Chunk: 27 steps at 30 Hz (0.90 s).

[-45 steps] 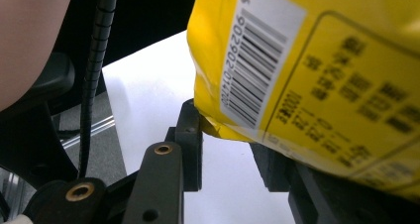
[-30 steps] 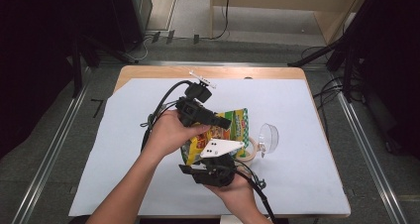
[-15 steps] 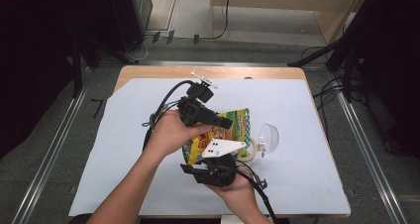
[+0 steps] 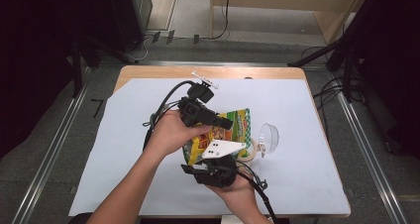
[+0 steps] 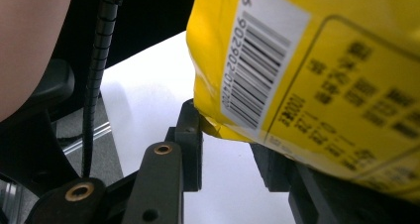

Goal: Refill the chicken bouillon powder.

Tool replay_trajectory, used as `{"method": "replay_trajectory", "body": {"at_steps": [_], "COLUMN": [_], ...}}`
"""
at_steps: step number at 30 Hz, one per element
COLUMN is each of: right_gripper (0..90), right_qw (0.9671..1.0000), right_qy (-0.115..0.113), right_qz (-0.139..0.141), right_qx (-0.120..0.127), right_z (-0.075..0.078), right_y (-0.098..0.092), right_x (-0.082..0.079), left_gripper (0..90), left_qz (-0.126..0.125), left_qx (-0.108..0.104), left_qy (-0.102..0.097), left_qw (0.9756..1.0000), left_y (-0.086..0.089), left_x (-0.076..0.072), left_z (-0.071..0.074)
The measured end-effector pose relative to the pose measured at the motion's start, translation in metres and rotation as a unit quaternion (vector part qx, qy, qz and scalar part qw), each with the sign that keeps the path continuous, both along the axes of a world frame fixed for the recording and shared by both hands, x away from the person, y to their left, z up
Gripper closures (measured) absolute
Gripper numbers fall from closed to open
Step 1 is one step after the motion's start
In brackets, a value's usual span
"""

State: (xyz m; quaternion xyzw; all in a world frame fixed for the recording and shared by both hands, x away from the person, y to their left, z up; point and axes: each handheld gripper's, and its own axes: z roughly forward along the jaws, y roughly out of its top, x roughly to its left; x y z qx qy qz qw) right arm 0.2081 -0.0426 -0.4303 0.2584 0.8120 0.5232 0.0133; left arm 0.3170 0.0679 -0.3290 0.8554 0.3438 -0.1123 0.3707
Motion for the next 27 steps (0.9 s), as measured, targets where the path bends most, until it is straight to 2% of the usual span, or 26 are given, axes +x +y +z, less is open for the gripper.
{"method": "replay_trajectory", "body": {"at_steps": [27], "right_gripper": [68.8], "right_qw": [0.9999], "right_qy": [-0.008], "right_qz": [-0.006], "right_qx": [0.005], "right_z": [-0.0037], "right_y": [-0.0018], "right_x": [0.0000], "left_gripper": [71.0], "left_qz": [-0.008], "left_qx": [-0.001], "left_qy": [-0.007], "left_qw": [0.9999], "left_y": [-0.0030], "left_x": [-0.0074], "left_z": [0.0060]}}
